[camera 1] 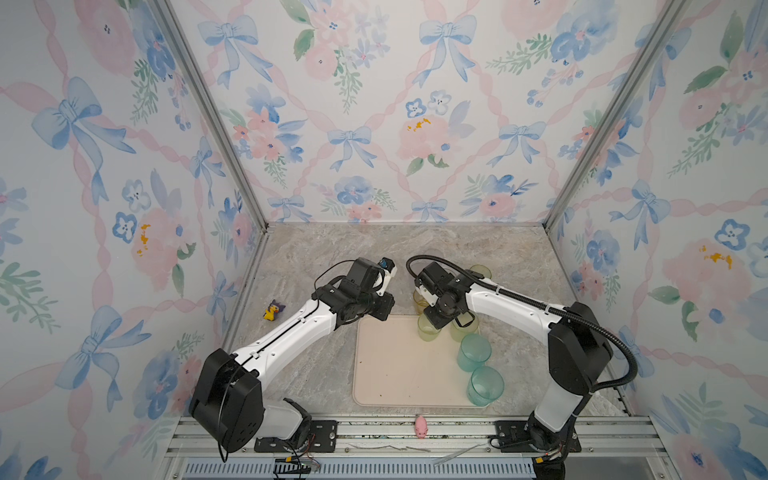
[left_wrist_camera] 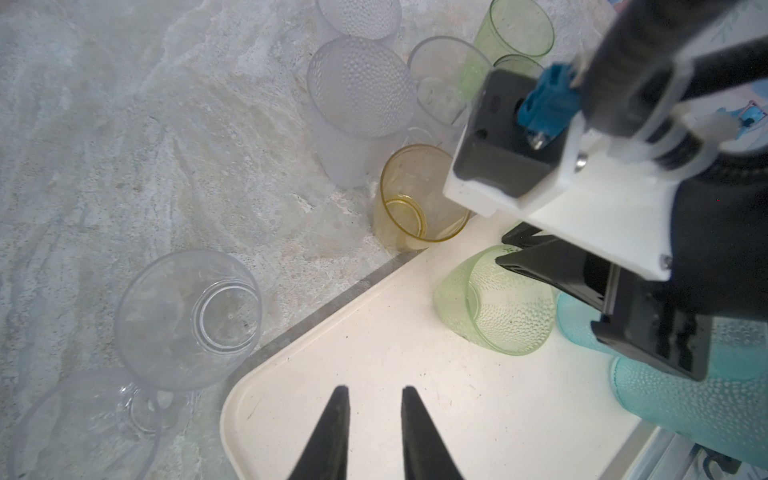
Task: Place the glasses into the tray
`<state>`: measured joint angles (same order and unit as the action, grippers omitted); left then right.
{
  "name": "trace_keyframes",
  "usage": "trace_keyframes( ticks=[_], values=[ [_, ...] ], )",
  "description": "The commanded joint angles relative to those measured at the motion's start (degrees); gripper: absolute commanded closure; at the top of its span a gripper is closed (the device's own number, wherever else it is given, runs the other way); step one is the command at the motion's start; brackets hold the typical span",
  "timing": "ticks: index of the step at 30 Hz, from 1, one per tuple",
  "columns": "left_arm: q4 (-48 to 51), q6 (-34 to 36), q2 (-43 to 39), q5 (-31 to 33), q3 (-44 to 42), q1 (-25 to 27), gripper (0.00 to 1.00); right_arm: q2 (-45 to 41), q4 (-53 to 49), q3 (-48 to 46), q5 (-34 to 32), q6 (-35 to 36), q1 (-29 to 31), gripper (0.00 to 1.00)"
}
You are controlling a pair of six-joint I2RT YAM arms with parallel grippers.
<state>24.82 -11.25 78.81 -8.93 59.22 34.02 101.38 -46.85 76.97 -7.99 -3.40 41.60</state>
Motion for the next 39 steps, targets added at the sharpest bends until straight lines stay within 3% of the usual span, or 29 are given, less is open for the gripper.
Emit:
trace_keyframes(
  ticks=[1, 6, 11, 18, 30, 39],
  values=[
    [2.06, -0.75, -0.84, -1.26, -1.99, 0.67, 0.75, -0.91, -0.77, 0.2, -0.19, 0.14, -0.64, 0.78],
    [2.09, -1.88, 0.03, -2.9, -4.51, 2.05, 0.76, -2.43, -1.18, 0.5, -0.2, -0.12, -0.75, 0.66],
    [1.62, -3.62, 2.41, -4.31, -5.95, 3.92, 0.77, -8.3, -1.63, 1.54, 1.08, -0.78, -0.78, 0.63],
    [-8.11, -7.01, 4.77, -6.86, -8.2, 4.57, 0.77, -18.94, -2.13, 3.37, 2.32, -2.77, -2.23, 0.56],
    [-13.35, -7.56, 15.83, -8.92, -5.54, 5.05, 0.79, -31.42, -1.14, -1.12, 6.26, -5.4, -13.56, 0.55],
    [-14.43, -7.34, 20.08, -8.91, -2.17, 5.31, 0.79, -33.07, -1.84, -1.98, 7.31, -5.23, -16.15, 0.56]
  ],
)
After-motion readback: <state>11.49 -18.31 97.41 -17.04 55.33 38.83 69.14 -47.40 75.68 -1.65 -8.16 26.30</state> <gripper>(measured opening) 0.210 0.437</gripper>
